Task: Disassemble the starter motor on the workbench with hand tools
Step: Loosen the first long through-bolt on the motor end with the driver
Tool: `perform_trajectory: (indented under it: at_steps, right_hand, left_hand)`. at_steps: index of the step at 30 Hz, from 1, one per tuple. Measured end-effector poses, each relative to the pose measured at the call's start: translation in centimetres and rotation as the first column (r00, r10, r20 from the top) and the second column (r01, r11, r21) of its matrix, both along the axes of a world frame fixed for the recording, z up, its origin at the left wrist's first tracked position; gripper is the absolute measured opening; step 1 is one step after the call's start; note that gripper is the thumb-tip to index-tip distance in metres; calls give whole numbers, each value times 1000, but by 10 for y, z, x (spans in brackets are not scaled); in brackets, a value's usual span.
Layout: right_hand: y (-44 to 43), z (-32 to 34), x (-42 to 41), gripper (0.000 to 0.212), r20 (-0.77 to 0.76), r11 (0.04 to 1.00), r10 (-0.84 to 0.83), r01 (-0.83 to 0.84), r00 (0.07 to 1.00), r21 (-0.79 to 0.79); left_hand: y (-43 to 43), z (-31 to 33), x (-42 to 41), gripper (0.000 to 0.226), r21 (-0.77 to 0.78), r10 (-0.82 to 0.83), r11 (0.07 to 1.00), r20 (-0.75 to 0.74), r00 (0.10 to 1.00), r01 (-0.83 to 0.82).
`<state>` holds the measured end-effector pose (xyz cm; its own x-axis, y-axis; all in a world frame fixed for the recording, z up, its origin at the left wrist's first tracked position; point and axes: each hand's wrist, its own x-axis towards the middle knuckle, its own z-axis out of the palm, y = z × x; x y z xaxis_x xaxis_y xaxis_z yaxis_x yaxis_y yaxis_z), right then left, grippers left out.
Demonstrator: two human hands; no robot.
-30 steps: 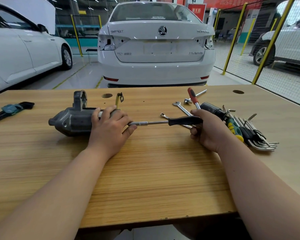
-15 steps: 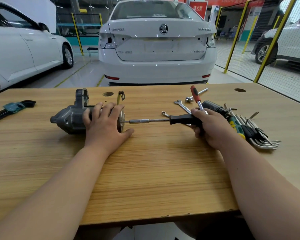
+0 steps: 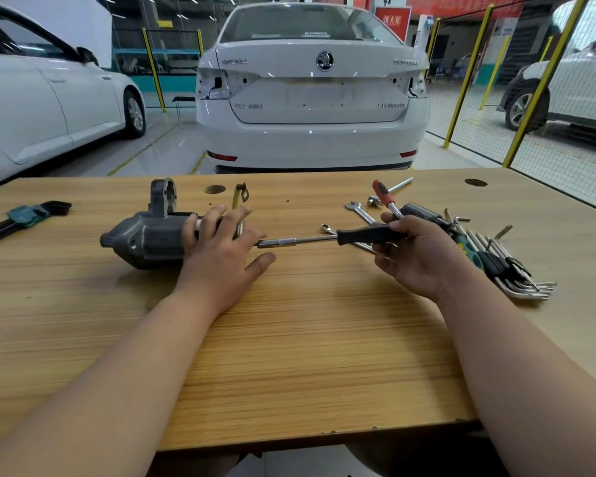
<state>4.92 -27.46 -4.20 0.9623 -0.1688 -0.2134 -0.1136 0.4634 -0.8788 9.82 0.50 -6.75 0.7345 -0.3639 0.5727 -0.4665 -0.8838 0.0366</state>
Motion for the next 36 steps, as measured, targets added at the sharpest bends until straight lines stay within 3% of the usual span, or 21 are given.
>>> perform_trajectory:
  at_steps: [4,7,10,18,24,26,28,31,34,36]
  right_hand:
    - [4,0,3,19,-21,950,-80,70,997,-304]
    - [4,-1,2,29,16,791,-105,93,994,-604]
    - [2,-2,0,35,8,686,-138,101,990,-721]
    - [1,1,-2,12,25,860,-43,50,999,-507]
    - [0,3,-2,30,28,955,-7,15,1000,-298]
    - [1,3,-2,21,35,939,-9,21,999,-344]
    - [2,2,-2,10,28,860,-34,44,999,-509]
    - [3,1,0,24,6,724,-85,66,996,-687]
    - [2,1,2,47,-72,803,-135,67,988,-593]
    - [1,3,3,49,-137,862,-182,91,974,-500]
  left_hand:
    - [0,0,-1,28,-27,-42,999,-2,999,42]
    - [0,1,-1,27,-33,-38,999,-5,999,38]
    - [0,2,-1,27,-22,-32,999,-10,999,31]
    - [-1,0,1,30,-24,-24,999,4,1000,24]
    - [0,-1,1,35,-8,-15,1000,10,1000,15]
    - [0,-1,1,35,-10,-19,1000,9,1000,19]
    - [1,-1,1,34,-21,-28,999,6,1000,28]
    - [2,-1,1,28,-41,-47,998,17,999,48]
    - [4,-1,0,22,-66,-67,995,30,997,69]
    - [4,-1,-1,20,-78,-73,994,33,997,75]
